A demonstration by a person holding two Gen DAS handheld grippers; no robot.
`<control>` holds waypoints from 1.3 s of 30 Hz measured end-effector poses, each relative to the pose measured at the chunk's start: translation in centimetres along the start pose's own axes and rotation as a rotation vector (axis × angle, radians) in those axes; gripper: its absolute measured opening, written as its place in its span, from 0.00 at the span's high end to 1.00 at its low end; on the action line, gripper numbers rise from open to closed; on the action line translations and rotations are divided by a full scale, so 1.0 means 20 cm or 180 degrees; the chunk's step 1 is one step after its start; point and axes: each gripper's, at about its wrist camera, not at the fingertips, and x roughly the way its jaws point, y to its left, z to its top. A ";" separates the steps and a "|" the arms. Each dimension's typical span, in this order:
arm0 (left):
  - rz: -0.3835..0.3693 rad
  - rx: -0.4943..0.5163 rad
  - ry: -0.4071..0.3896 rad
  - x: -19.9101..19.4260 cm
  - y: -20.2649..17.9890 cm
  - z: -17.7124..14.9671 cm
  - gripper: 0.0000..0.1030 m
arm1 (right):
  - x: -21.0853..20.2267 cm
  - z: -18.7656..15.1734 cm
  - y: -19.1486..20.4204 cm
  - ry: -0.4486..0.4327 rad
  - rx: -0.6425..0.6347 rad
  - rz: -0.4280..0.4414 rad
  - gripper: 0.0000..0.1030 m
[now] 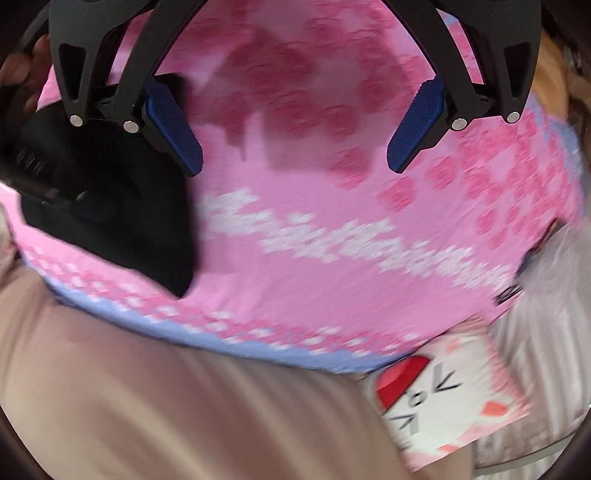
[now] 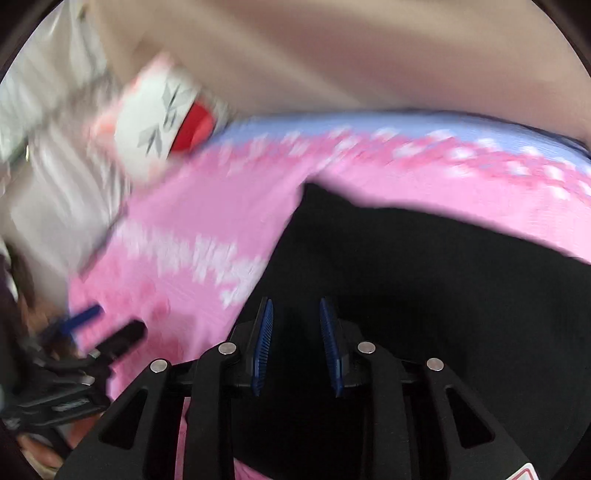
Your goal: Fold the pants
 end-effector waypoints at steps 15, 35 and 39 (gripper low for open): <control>-0.0284 0.0445 0.0357 0.28 -0.47 -0.09 0.04 | 0.00 0.08 -0.51 -0.0038 0.0616 -0.0329 0.88; -0.0005 0.0436 0.0446 0.26 -0.50 -0.08 0.04 | -0.48 -0.18 -0.72 -0.0267 0.0833 -0.0986 0.57; 0.0092 0.0509 0.0403 0.25 -0.53 -0.08 0.04 | -0.49 -0.31 -0.80 -0.0182 0.0980 -0.0788 0.53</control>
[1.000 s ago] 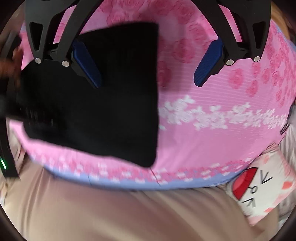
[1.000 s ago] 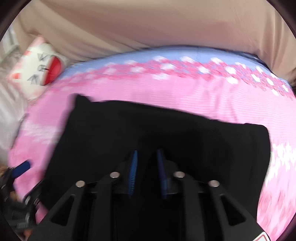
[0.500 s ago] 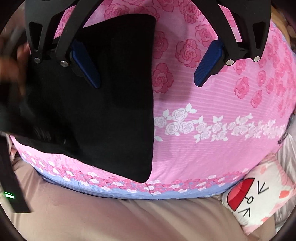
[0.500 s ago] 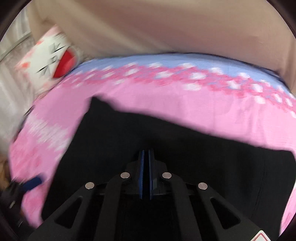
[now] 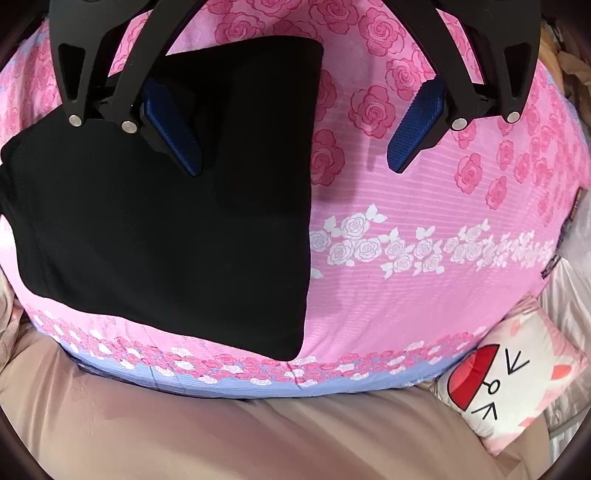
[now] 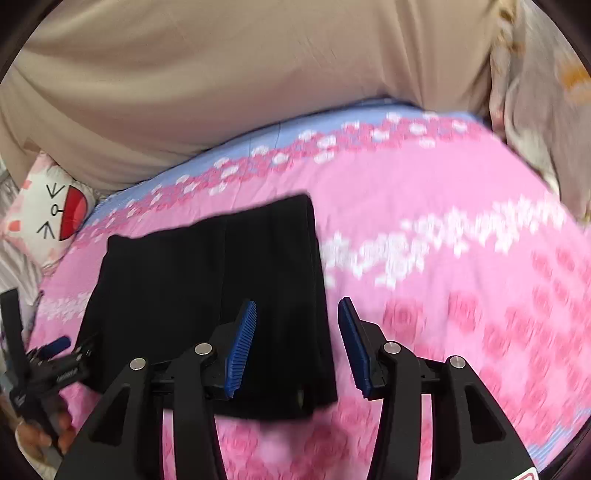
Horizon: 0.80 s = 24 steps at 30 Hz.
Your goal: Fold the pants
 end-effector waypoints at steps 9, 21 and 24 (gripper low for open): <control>-0.0017 -0.0046 -0.0133 -0.13 0.04 -0.01 0.05 | -0.10 -0.09 0.02 -0.0081 -0.0131 0.0322 0.72; -0.1033 -0.0659 0.0124 0.08 0.14 -0.11 0.05 | 0.16 -0.18 -0.19 0.0171 0.0605 0.0912 0.12; -0.1072 -0.0656 0.0053 0.07 0.09 -0.11 0.21 | 0.23 -0.15 -0.12 0.0171 0.0507 0.0901 0.34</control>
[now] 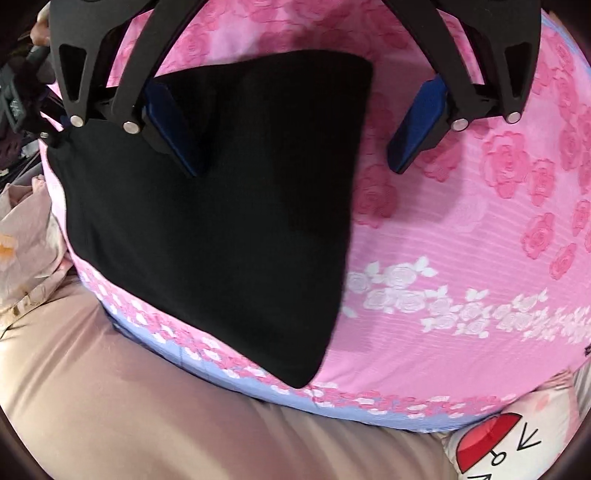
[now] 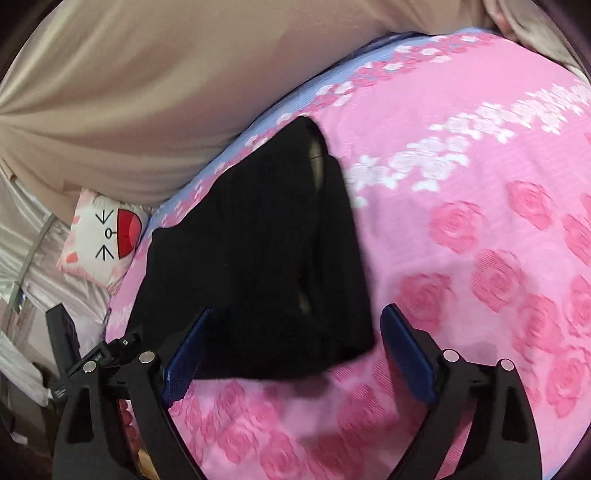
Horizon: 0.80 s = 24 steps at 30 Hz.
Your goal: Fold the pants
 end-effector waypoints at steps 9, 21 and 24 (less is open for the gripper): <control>-0.0513 0.0019 -0.0140 -0.23 -0.04 0.09 0.82 | -0.20 0.02 0.17 -0.0159 0.0012 0.0397 0.70; -0.1116 0.0613 -0.0356 -0.69 -0.28 0.26 0.82 | -0.72 0.13 0.48 -0.0700 -0.0568 0.0434 0.71; -0.1080 0.0817 -0.0740 -0.76 -0.37 0.46 0.82 | -0.73 0.33 0.55 -0.0975 -0.0790 0.0453 0.70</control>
